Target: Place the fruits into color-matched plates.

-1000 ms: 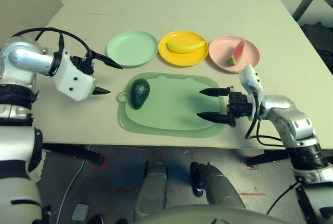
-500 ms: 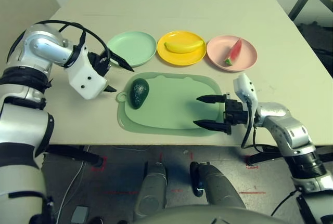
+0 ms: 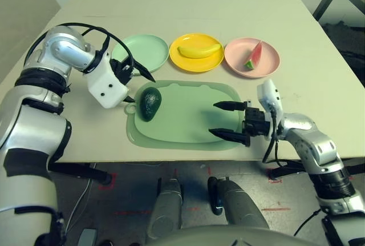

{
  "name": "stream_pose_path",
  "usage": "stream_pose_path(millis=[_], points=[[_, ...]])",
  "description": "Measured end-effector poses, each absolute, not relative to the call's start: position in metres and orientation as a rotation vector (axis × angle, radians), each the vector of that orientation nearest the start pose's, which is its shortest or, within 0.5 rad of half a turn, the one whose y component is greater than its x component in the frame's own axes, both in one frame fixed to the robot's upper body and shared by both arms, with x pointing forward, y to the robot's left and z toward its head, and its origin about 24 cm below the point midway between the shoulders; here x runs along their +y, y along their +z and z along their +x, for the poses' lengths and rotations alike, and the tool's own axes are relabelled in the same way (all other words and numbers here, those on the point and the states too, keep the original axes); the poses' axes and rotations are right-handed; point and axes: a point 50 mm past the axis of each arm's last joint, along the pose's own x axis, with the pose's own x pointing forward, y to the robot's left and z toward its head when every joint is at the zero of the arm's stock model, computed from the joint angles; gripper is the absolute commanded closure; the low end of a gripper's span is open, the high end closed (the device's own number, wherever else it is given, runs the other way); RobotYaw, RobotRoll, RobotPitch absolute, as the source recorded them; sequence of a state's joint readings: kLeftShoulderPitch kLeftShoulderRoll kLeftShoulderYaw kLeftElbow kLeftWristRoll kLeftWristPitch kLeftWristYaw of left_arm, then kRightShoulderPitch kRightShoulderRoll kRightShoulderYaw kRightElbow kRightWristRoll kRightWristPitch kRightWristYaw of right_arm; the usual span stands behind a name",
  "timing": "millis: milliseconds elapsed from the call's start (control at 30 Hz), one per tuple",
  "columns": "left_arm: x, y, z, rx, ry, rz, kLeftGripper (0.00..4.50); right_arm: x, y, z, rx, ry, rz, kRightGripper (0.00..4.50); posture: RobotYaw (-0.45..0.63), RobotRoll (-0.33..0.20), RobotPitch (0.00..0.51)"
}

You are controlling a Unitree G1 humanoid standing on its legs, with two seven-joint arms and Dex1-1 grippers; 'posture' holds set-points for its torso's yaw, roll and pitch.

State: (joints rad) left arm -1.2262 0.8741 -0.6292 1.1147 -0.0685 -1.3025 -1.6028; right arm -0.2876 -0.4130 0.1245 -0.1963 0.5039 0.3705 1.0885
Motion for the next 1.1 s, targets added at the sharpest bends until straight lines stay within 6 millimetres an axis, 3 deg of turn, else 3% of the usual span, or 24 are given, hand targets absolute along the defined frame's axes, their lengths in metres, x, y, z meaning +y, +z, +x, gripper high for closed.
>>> stream_pose_path(millis=[667,1100], points=[[0.22,0.216,0.33,-0.04,-1.702,1.835,0.0,-0.136,0.129,0.242,-0.023,1.335,0.002,0.04,-0.16,0.0,0.165],[0.217,0.21,0.332,-0.012,-1.729,1.831,0.0,-0.134,0.13,0.238,-0.017,1.316,0.012,0.04,-0.16,0.0,0.162]])
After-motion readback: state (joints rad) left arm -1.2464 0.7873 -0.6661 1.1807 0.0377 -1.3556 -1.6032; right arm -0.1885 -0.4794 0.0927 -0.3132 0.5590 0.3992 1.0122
